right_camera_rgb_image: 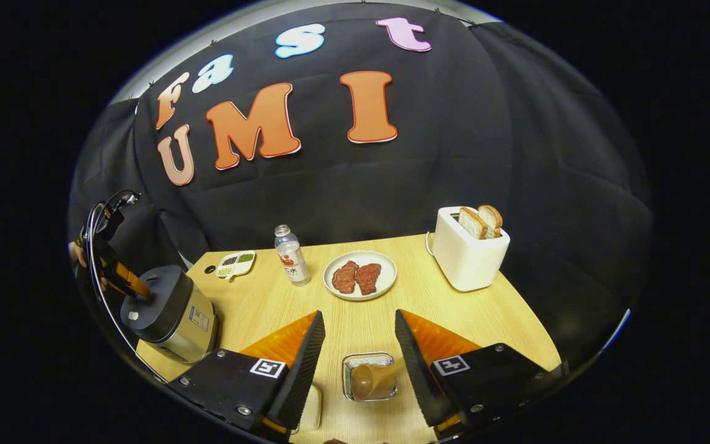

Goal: Close the left gripper, press the button to open the rice cooker; take a wooden spoon from the chopstick holder with the right hand, scoop a spoonful of rice and pour it into the rice cooker, then put the wooden spoon back into the chopstick holder.

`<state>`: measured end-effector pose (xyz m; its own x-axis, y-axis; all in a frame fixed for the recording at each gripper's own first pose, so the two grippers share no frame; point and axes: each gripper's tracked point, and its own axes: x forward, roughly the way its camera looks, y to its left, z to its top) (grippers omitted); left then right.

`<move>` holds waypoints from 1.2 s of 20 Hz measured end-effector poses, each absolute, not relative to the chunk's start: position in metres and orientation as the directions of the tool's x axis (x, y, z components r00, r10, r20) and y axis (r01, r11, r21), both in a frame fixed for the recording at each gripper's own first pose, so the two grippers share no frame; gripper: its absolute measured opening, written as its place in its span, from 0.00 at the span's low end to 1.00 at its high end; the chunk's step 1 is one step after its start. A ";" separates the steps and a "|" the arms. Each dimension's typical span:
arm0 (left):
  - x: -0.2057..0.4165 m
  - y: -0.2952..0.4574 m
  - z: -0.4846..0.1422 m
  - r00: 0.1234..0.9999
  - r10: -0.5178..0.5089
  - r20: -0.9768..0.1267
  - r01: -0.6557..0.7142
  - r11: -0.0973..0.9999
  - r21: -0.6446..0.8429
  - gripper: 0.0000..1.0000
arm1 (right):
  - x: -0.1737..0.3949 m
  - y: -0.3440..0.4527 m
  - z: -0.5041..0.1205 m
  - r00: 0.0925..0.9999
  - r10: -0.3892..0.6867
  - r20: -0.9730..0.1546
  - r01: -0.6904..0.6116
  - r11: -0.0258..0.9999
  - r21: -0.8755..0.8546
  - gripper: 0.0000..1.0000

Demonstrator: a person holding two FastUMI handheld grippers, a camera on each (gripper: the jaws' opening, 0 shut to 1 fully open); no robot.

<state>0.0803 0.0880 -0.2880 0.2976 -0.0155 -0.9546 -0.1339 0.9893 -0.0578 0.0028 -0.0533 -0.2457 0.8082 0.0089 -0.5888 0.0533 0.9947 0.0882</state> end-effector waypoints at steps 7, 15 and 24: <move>0.095 0.066 -0.233 0.636 0.042 -0.771 -0.108 0.994 -0.034 0.96 | 0.030 -0.026 -0.177 0.884 0.038 -0.466 -0.016 0.999 0.052 0.72; 0.094 0.014 -0.078 0.939 -0.040 -0.342 0.035 0.999 -0.022 0.96 | 0.049 0.012 -0.070 0.974 0.059 -0.218 -0.059 0.998 0.007 0.72; 0.063 -0.021 -0.016 0.994 -0.073 -0.086 0.075 0.997 0.028 0.98 | 0.023 0.034 -0.015 0.995 0.095 -0.028 -0.096 0.995 -0.038 0.73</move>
<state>0.0626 -0.0207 -0.0162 0.9936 -0.0728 -0.0862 0.0755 0.9967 0.0283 0.0227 0.0336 -0.0151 0.9951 0.0948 -0.0276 -0.0958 0.9947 -0.0376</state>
